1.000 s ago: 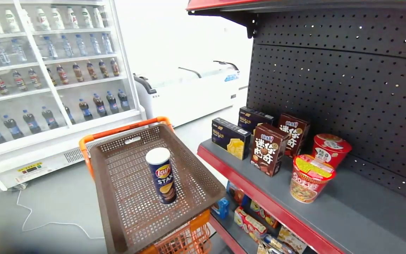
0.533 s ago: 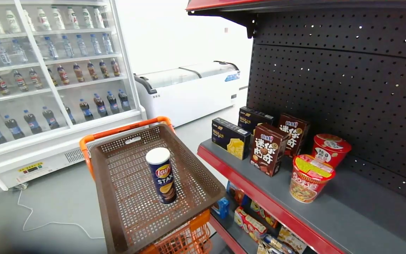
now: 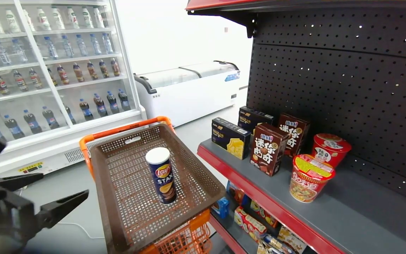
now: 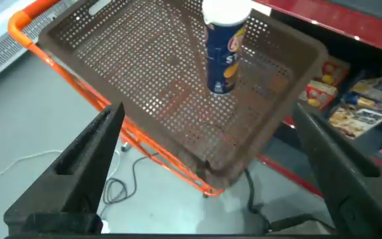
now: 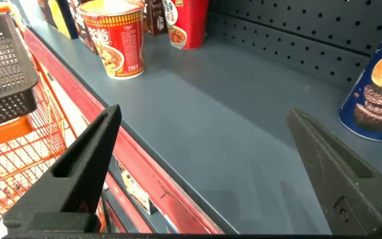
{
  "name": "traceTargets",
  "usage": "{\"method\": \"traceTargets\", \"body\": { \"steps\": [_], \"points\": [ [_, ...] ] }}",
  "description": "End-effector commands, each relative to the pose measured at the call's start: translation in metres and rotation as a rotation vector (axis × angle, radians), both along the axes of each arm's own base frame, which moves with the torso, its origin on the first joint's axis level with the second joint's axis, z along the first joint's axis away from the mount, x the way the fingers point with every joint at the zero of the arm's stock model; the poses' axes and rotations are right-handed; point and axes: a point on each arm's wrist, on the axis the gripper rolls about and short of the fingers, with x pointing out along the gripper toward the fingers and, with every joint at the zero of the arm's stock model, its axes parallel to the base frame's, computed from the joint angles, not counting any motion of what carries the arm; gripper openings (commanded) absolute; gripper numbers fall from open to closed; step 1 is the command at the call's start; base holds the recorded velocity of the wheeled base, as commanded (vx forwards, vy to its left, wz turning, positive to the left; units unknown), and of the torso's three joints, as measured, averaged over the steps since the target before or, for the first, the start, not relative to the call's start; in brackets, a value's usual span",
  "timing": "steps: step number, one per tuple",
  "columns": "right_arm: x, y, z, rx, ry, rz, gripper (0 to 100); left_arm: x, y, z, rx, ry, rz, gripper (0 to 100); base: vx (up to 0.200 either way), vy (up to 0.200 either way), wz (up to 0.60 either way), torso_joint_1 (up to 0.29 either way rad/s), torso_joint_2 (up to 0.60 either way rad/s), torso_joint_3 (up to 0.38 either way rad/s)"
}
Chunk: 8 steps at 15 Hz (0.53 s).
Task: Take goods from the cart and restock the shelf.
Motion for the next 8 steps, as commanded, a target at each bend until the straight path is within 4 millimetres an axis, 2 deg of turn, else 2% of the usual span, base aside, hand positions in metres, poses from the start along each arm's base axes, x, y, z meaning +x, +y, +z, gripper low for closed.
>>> {"method": "traceTargets", "body": {
  "steps": [1,3,5,8],
  "points": [
    [0.0,0.0,0.0,0.0,0.001,0.0,100,0.07,-0.006,-0.044,0.047,0.133,0.0,100,0.0,0.0,0.0,0.0,0.0,0.0],
    [0.0,0.0,0.0,0.0,0.001,0.0,100,0.087,-0.012,-0.062,0.069,0.178,-0.029,100,0.0,0.0,0.0,0.0,0.0,0.0],
    [0.0,0.0,0.0,0.0,0.001,0.0,100,0.094,-0.014,-0.076,0.131,0.224,-0.071,100,0.0,0.0,0.0,0.0,0.0,0.0],
    [0.0,0.0,0.0,0.0,0.001,0.0,100,0.102,-0.023,-0.088,0.13,0.271,-0.136,100,0.0,0.0,0.0,0.0,0.0,0.0]
  ]
}}
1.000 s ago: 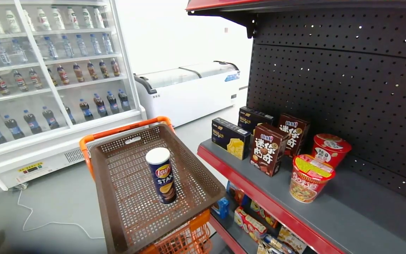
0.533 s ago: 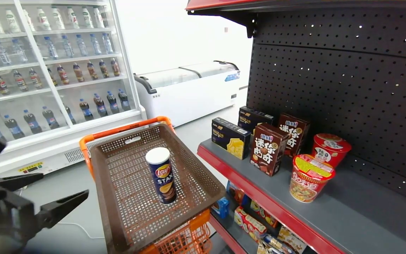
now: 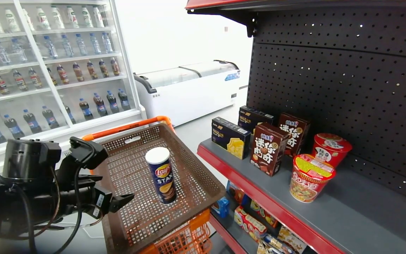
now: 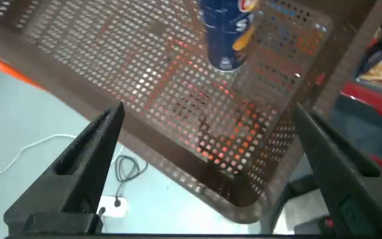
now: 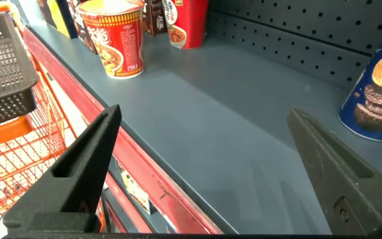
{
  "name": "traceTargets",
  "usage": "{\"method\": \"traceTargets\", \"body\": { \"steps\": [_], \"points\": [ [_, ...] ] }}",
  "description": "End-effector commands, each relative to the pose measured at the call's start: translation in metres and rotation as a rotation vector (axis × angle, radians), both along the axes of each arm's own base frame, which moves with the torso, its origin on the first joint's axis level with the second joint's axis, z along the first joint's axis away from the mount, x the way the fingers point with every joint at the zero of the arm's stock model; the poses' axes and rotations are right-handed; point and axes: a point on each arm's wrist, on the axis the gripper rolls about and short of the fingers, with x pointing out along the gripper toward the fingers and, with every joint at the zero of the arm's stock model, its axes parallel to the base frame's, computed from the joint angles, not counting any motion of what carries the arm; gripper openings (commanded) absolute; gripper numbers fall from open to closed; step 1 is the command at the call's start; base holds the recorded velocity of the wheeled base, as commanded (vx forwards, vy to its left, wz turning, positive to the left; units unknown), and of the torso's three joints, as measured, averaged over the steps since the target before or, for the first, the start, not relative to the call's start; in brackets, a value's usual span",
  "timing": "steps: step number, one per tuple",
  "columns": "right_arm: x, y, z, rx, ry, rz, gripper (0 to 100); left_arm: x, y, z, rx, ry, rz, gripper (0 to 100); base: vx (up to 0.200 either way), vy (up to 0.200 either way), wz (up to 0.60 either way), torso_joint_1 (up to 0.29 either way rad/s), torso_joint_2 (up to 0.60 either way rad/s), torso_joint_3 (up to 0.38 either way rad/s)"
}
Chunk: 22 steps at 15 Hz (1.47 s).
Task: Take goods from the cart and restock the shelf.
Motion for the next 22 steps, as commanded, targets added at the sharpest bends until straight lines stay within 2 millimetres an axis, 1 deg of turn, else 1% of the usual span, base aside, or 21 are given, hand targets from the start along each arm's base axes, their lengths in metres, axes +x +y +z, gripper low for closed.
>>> {"method": "traceTargets", "body": {
  "steps": [1,2,3,7,9,11,14,15,17,20,22],
  "points": [
    [0.0,0.0,0.0,0.0,0.001,0.0,100,0.014,-0.007,-0.027,-0.006,0.105,-0.041,100,0.0,0.0,0.0,0.0,0.0,0.0],
    [0.0,0.0,0.0,0.0,0.001,0.0,100,0.017,-0.008,-0.031,-0.006,0.111,-0.043,100,0.0,0.0,0.0,0.0,0.0,0.0],
    [0.0,0.0,0.0,0.0,0.001,0.0,100,0.023,-0.015,-0.039,-0.008,0.112,-0.058,100,0.0,0.0,0.0,0.0,0.0,0.0],
    [0.0,0.0,0.0,0.0,0.001,0.0,100,0.05,-0.028,-0.061,-0.043,0.046,-0.071,100,0.0,0.0,0.0,0.0,0.0,0.0],
    [0.0,0.0,0.0,0.0,0.001,0.0,100,0.061,-0.03,-0.078,-0.043,0.034,-0.067,100,0.0,0.0,0.0,0.0,0.0,0.0],
    [0.0,0.0,0.0,0.0,0.001,0.0,100,0.069,-0.03,-0.086,-0.044,0.019,-0.065,100,0.0,0.0,0.0,0.0,0.0,0.0],
    [0.0,0.0,0.0,0.0,0.001,0.0,100,0.091,-0.038,-0.101,-0.066,-0.084,-0.077,100,0.0,0.0,0.0,0.0,0.0,0.0],
    [0.0,0.0,0.0,0.0,0.001,0.0,100,0.094,-0.038,-0.103,-0.067,-0.093,-0.075,100,0.0,0.0,0.0,0.0,0.0,0.0],
    [0.0,0.0,0.0,0.0,0.001,0.0,100,0.108,-0.042,-0.104,-0.078,-0.142,-0.081,100,0.0,0.0,0.0,0.0,0.0,0.0],
    [0.0,0.0,0.0,0.0,0.001,0.0,100,0.119,-0.049,-0.107,-0.085,-0.162,-0.096,100,0.0,0.0,0.0,0.0,0.0,0.0],
    [0.0,0.0,0.0,0.0,0.001,0.0,100,0.124,-0.055,-0.105,-0.089,-0.18,-0.109,100,0.0,0.0,0.0,0.0,0.0,0.0]
  ]
}}
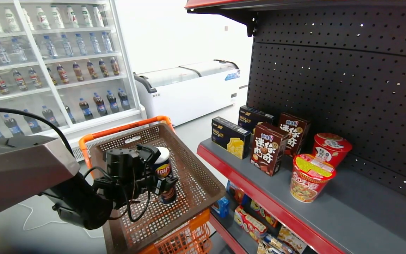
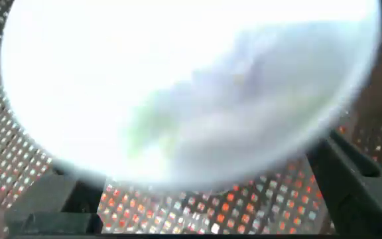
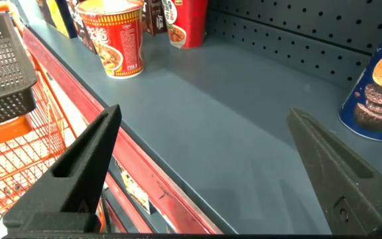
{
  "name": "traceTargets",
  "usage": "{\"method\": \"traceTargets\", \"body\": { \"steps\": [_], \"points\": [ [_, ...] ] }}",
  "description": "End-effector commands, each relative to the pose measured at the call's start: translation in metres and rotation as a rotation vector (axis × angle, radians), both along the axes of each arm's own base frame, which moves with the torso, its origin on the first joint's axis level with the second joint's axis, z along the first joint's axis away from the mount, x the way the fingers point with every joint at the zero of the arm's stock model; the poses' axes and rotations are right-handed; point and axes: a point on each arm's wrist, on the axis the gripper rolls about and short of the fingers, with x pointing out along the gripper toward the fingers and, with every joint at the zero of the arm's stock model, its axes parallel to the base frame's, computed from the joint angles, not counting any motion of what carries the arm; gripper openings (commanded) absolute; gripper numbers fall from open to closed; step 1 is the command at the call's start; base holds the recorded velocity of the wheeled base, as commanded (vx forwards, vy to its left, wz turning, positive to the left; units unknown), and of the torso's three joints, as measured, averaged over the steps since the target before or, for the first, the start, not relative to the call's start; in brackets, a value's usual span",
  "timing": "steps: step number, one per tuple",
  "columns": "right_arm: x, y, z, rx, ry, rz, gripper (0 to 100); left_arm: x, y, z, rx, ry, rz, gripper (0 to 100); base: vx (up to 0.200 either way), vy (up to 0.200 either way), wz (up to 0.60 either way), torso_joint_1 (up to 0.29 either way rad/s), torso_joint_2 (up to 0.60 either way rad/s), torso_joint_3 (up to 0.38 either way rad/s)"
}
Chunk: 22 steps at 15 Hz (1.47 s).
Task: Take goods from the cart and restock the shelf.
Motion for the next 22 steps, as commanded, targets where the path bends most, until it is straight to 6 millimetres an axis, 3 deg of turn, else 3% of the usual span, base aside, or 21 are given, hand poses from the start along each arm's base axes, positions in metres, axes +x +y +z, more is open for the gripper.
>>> {"method": "traceTargets", "body": {
  "steps": [1,2,3,6,9,11,13,17,20,22],
  "points": [
    [0.0,0.0,0.0,0.0,0.001,0.0,100,0.006,-0.005,-0.004,0.0,0.001,-0.011,100,0.0,0.0,0.0,0.0,0.0,0.0],
    [0.0,0.0,0.0,0.0,0.001,0.0,100,0.01,-0.009,-0.004,-0.016,-0.004,-0.012,100,0.0,0.0,0.0,0.0,0.0,0.0],
    [0.0,0.0,0.0,0.0,0.001,0.0,100,0.011,-0.012,-0.003,-0.027,-0.004,-0.013,0,0.0,0.0,0.0,0.0,0.0,0.0],
    [0.0,0.0,0.0,0.0,0.001,0.0,100,0.01,-0.01,-0.001,-0.029,-0.003,-0.002,0,0.0,0.0,0.0,0.0,0.0,0.0],
    [0.0,0.0,0.0,0.0,0.001,0.0,100,-0.007,-0.002,0.041,-0.078,-0.076,0.11,0,0.0,0.0,0.0,0.0,0.0,0.0],
    [0.0,0.0,0.0,0.0,0.001,0.0,100,-0.032,0.011,0.069,-0.08,-0.11,0.139,0,0.0,0.0,0.0,0.0,0.0,0.0],
    [0.0,0.0,0.0,0.0,0.001,0.0,100,-0.072,0.025,0.109,-0.101,-0.17,0.162,0,0.0,0.0,0.0,0.0,0.0,0.0],
    [0.0,0.0,0.0,0.0,0.001,0.0,100,-0.148,0.045,0.161,-0.127,-0.264,0.18,0,0.0,0.0,0.0,0.0,0.0,0.0],
    [0.0,0.0,0.0,0.0,0.001,0.0,100,-0.204,0.054,0.177,-0.142,-0.228,0.17,0,0.0,0.0,0.0,0.0,0.0,0.0],
    [0.0,0.0,0.0,0.0,0.001,0.0,100,-0.214,0.057,0.18,-0.158,-0.251,0.191,0,0.0,0.0,0.0,0.0,0.0,0.0]
  ]
}}
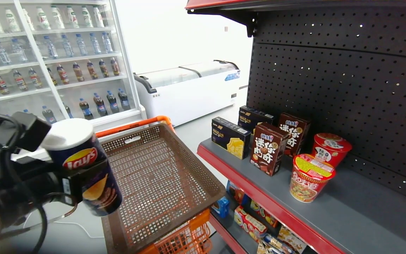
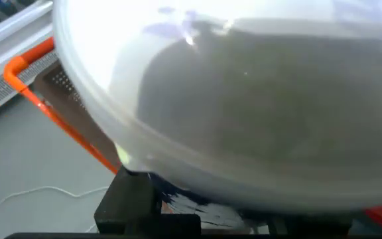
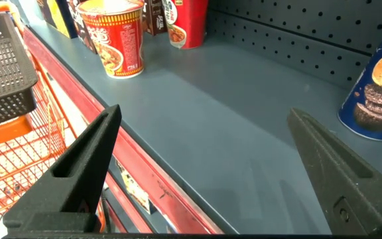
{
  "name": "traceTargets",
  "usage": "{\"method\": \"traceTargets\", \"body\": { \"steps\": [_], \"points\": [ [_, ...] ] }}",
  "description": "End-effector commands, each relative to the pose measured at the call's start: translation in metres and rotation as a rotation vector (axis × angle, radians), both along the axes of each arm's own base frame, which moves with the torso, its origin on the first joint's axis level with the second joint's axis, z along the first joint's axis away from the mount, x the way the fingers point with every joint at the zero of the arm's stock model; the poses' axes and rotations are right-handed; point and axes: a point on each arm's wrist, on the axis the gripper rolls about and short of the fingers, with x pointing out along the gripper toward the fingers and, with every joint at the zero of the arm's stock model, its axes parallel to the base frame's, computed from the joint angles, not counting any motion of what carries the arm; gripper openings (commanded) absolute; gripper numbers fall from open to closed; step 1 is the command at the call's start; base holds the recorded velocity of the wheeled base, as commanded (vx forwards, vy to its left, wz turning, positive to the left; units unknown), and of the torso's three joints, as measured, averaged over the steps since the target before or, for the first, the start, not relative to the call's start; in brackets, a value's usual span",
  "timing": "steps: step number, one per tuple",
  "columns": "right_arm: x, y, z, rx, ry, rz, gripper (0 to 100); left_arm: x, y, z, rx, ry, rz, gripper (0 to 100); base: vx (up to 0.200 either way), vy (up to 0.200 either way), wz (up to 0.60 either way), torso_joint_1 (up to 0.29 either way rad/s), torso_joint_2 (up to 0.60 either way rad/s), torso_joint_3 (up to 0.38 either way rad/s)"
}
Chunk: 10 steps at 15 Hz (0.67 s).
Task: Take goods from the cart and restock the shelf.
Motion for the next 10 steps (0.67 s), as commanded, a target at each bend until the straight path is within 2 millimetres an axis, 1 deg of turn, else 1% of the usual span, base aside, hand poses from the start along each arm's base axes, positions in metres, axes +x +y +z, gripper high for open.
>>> {"method": "traceTargets", "body": {
  "steps": [1,2,3,6,7,9,10],
  "points": [
    [0.0,0.0,0.0,0.0,0.0,0.0,100,-0.045,0.012,0.017,-0.044,-0.141,0.05,0,0.0,0.0,0.0,0.0,0.0,0.0],
    [0.0,0.0,0.0,0.0,0.0,0.0,100,-0.058,0.014,0.021,-0.076,-0.177,0.052,0,0.0,0.0,0.0,0.0,0.0,0.0],
    [0.0,0.0,0.0,0.0,0.0,0.0,100,-0.068,0.017,0.02,-0.085,-0.2,0.057,0,0.0,0.0,0.0,0.0,0.0,0.0],
    [0.0,0.0,0.0,0.0,0.0,0.0,100,-0.09,0.023,0.006,-0.08,-0.226,0.103,0,0.0,0.0,0.0,0.0,0.0,0.0],
    [0.0,0.0,0.0,0.0,0.0,0.0,100,-0.093,0.024,0.005,-0.082,-0.231,0.1,0,0.0,0.0,0.0,0.0,0.0,0.0],
    [0.0,0.0,0.0,-0.001,0.001,0.002,100,-0.106,0.026,-0.004,-0.088,-0.247,0.095,0,0.0,0.0,0.0,0.0,0.0,0.0],
    [0.0,0.0,0.0,0.0,0.0,0.0,100,-0.107,0.027,-0.003,-0.09,-0.253,0.1,0,0.0,0.0,0.0,0.0,0.0,0.0]
  ]
}}
